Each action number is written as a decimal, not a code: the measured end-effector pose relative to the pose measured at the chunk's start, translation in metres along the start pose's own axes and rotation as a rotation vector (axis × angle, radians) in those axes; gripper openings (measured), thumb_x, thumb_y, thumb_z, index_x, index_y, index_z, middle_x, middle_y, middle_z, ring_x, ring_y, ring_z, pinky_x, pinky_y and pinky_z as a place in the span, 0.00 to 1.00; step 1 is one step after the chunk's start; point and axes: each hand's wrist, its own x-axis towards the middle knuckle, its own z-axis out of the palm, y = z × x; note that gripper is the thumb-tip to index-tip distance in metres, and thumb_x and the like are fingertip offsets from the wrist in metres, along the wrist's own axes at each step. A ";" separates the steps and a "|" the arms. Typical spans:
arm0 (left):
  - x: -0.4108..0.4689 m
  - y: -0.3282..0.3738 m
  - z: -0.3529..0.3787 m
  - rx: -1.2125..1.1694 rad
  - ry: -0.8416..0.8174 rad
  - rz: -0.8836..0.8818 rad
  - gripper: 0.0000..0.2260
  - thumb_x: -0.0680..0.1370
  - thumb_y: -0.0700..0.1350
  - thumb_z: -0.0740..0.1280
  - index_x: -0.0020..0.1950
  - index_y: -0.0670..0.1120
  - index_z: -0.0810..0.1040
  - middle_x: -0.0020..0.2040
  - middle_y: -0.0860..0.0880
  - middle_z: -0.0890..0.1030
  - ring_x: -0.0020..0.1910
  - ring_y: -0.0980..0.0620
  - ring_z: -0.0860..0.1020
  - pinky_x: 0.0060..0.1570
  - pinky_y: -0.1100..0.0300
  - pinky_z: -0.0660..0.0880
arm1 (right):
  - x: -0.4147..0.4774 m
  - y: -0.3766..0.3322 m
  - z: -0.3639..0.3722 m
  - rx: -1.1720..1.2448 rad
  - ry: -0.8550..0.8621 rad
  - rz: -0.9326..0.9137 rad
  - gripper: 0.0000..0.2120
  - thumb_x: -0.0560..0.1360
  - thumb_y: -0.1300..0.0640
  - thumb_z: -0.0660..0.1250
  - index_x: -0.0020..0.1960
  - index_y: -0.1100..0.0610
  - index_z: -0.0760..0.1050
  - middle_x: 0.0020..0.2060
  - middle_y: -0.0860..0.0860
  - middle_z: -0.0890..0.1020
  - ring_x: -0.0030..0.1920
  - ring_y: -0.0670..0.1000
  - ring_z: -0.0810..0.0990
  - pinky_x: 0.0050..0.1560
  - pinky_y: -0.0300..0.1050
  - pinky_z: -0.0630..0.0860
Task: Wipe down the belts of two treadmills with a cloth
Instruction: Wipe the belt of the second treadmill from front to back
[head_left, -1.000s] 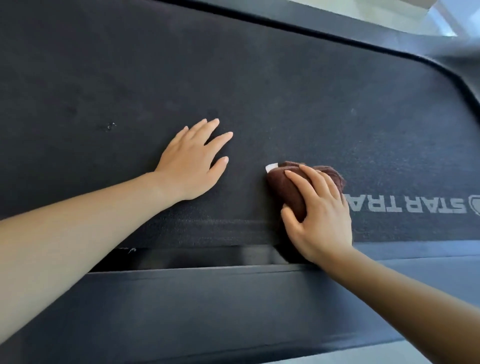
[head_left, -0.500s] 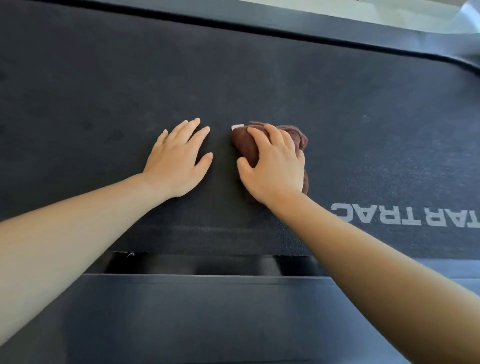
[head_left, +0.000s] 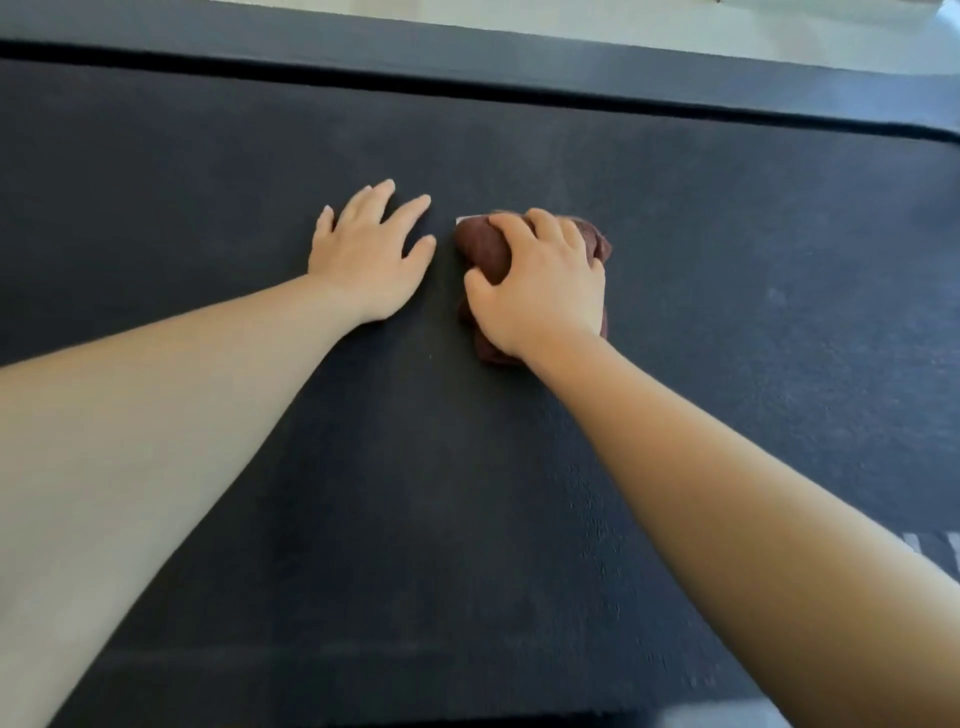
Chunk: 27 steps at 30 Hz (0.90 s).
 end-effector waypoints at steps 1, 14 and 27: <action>0.009 0.003 0.001 -0.009 0.019 -0.040 0.23 0.81 0.57 0.50 0.76 0.57 0.55 0.78 0.49 0.51 0.77 0.49 0.47 0.73 0.45 0.44 | 0.014 0.001 0.001 -0.003 -0.002 0.001 0.27 0.74 0.41 0.60 0.72 0.45 0.65 0.73 0.50 0.65 0.74 0.54 0.58 0.70 0.61 0.59; 0.020 0.005 0.008 0.013 0.127 -0.103 0.22 0.81 0.55 0.52 0.75 0.58 0.57 0.78 0.51 0.53 0.76 0.53 0.49 0.74 0.46 0.46 | 0.157 0.011 0.002 0.033 -0.045 -0.035 0.28 0.75 0.43 0.60 0.73 0.48 0.64 0.72 0.53 0.66 0.73 0.57 0.59 0.70 0.62 0.59; 0.014 -0.003 0.003 -0.213 0.191 -0.029 0.21 0.79 0.49 0.58 0.73 0.50 0.65 0.76 0.51 0.61 0.75 0.52 0.56 0.74 0.50 0.47 | 0.090 -0.001 0.003 -0.041 -0.007 -0.032 0.27 0.75 0.43 0.60 0.74 0.45 0.64 0.72 0.51 0.66 0.72 0.56 0.62 0.67 0.59 0.65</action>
